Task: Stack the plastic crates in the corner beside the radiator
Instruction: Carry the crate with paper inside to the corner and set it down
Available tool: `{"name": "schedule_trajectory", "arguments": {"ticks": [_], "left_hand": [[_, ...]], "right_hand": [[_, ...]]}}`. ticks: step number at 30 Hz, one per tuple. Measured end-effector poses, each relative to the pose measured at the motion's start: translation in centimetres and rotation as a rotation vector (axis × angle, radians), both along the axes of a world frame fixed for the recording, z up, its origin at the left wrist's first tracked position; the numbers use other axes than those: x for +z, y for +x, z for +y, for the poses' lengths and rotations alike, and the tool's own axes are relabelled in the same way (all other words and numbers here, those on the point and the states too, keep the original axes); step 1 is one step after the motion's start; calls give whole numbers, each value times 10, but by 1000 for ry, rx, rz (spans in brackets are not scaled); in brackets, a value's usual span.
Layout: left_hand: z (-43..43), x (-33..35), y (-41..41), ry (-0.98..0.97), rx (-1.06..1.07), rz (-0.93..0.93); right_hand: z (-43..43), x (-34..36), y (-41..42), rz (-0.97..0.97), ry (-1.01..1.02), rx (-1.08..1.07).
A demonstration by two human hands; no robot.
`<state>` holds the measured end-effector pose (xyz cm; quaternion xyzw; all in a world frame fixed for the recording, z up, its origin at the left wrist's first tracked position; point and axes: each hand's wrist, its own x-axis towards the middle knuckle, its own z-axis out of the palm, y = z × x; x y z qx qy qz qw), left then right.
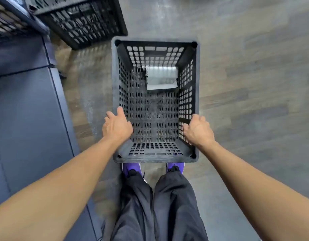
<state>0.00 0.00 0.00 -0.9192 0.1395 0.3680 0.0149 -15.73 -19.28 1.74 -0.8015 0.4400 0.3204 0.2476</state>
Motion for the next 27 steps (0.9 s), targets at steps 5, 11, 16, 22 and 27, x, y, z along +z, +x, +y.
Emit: {"name": "schedule_trajectory", "arguments": {"ticks": [5, 11, 16, 22, 27], "left_hand": [[-2, -30, 14, -53, 187, 80], [-5, -41, 16, -123, 275, -147], [-12, -36, 30, -30, 323, -181], [-18, -4, 50, 29, 279, -223], [-27, 44, 47, 31, 310, -209]], "right_hand": [[-2, -27, 9, 22, -77, -146], [-5, -43, 26, 35, -92, -413], [-25, -36, 23, 55, -87, -454], [-37, -9, 25, -62, -161, -463], [-48, 37, 23, -151, -166, -471]]}}
